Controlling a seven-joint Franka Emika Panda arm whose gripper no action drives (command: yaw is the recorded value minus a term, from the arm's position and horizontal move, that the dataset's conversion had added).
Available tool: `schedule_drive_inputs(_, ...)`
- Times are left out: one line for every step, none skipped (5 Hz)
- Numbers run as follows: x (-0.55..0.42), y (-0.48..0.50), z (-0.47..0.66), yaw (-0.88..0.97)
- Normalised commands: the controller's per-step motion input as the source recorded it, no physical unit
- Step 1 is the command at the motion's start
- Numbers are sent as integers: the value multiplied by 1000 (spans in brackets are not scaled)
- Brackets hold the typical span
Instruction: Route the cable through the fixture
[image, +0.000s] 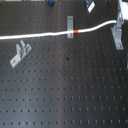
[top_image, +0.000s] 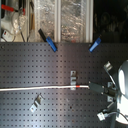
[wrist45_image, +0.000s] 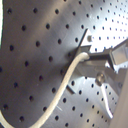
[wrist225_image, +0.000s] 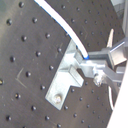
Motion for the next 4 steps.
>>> schedule_drive_inputs(79, -27, -577, 117)
schedule_drive_inputs(133, -27, -199, 0)
schedule_drive_inputs(0, 0, 23, 0)
schedule_drive_inputs(-431, -76, 602, 77)
